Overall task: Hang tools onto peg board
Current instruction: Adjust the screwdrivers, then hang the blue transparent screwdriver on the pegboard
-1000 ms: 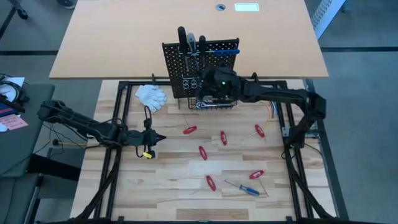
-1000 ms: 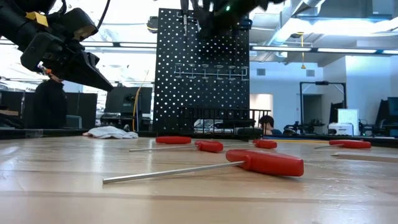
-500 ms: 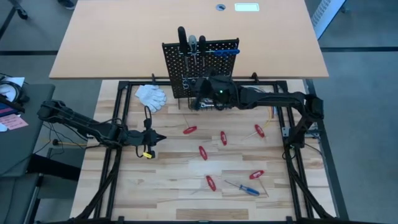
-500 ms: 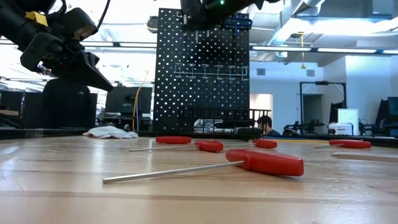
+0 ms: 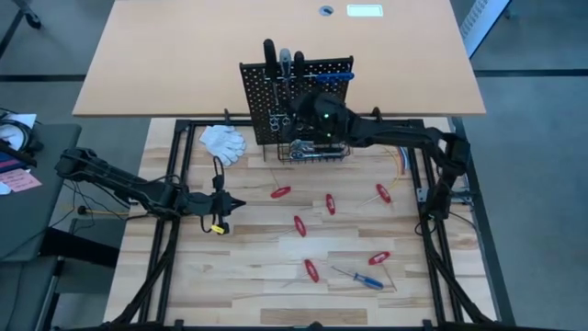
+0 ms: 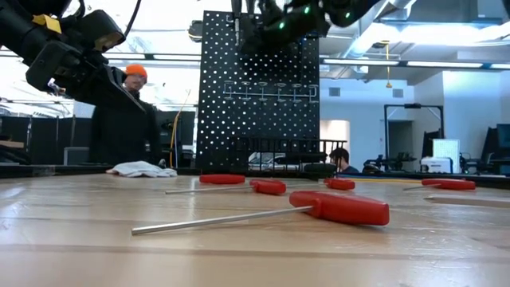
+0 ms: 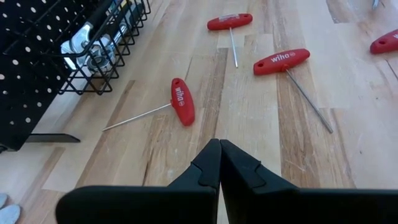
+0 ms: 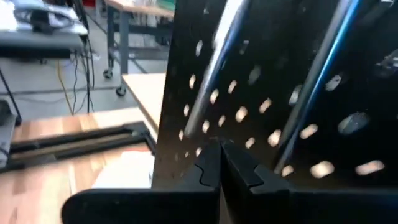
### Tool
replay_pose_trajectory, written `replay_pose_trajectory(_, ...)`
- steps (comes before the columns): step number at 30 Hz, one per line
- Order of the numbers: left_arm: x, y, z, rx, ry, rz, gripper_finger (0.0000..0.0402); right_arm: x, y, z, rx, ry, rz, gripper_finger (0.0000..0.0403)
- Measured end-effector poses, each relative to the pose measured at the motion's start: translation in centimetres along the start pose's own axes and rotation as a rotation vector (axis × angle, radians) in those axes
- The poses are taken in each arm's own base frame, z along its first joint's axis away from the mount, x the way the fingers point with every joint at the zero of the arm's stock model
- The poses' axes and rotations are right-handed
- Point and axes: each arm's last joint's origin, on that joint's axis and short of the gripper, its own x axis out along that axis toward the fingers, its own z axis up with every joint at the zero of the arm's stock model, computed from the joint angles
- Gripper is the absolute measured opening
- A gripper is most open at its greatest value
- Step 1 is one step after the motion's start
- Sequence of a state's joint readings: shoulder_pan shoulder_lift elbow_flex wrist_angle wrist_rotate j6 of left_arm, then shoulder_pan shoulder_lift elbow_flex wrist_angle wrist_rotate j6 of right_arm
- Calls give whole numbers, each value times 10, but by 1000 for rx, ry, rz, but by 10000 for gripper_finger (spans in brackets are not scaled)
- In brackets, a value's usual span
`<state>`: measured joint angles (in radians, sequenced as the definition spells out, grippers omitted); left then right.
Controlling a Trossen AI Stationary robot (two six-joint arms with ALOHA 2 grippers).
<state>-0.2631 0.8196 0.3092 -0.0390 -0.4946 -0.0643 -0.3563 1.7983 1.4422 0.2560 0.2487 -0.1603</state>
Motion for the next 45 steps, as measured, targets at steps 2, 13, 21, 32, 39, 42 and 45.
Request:
replay_pose_trajectory(2, 0, 0, 0, 0, 0, -1, 0, 3, 5, -5, -9, 11, 10, 7)
replay_pose_trajectory(13, 0, 0, 0, 0, 0, -1, 0, -15, 39, 14, -102, -56, -40, 7)
replay_pose_trajectory(21, 0, 0, 0, 0, 0, -1, 0, -6, 29, 10, -58, -81, -143, 7)
replay_pose_trajectory(32, 0, 0, 0, 6, 0, -1, 0, 3, 30, -6, -56, -16, -130, 7)
replay_pose_trajectory(39, 0, 0, 0, 5, 4, -3, 0, -47, 72, 24, -242, 45, -22, 7)
replay_pose_trajectory(42, -1, -2, -1, 12, 9, -14, 0, -76, 93, 28, -328, 138, 31, 7)
replay_pose_trajectory(45, -2, -5, -1, 19, 4, -28, 0, -105, 111, 21, -349, 255, 101, 7)
